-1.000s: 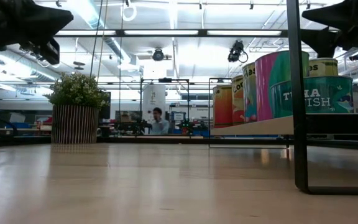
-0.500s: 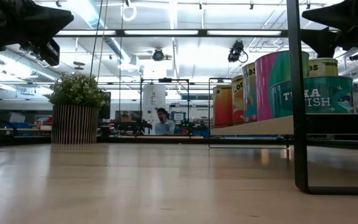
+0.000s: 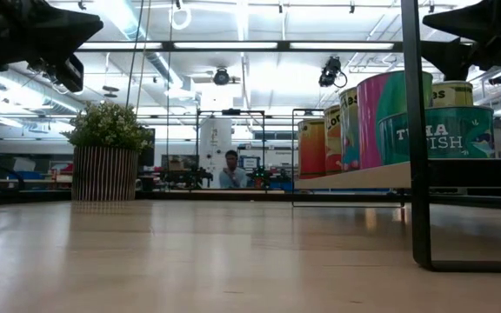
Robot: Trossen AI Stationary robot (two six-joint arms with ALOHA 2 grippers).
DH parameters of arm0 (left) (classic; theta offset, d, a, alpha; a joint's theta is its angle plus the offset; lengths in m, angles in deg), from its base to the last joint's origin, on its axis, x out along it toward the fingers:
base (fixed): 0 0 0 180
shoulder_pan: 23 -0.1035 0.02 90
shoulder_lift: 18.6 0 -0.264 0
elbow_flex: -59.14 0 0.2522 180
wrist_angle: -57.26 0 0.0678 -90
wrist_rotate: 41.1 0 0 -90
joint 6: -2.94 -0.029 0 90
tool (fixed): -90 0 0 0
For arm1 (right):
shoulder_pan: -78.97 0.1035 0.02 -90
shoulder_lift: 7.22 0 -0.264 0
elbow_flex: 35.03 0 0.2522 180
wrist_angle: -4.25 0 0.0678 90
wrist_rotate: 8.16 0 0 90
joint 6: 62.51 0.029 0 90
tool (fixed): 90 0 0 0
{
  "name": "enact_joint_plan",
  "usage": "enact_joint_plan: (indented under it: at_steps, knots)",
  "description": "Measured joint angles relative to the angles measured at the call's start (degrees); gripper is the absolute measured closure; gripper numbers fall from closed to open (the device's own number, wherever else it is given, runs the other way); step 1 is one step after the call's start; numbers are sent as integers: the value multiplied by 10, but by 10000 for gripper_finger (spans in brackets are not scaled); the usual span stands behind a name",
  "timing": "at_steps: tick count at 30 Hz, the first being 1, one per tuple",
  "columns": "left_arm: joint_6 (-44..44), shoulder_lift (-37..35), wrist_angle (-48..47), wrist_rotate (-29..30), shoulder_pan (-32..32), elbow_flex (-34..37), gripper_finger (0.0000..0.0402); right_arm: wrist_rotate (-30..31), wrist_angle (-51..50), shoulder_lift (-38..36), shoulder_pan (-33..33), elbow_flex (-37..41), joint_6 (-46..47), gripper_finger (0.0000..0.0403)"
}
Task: Pick and place cans onto a shelf
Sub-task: Return to Home Position
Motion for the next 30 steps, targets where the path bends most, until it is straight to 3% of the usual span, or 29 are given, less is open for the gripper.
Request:
enact_joint_plan:
  at_steps: [30]
  knots:
    - [0,0,0,0,0,0,365,0,0,0,0,0,0,173]
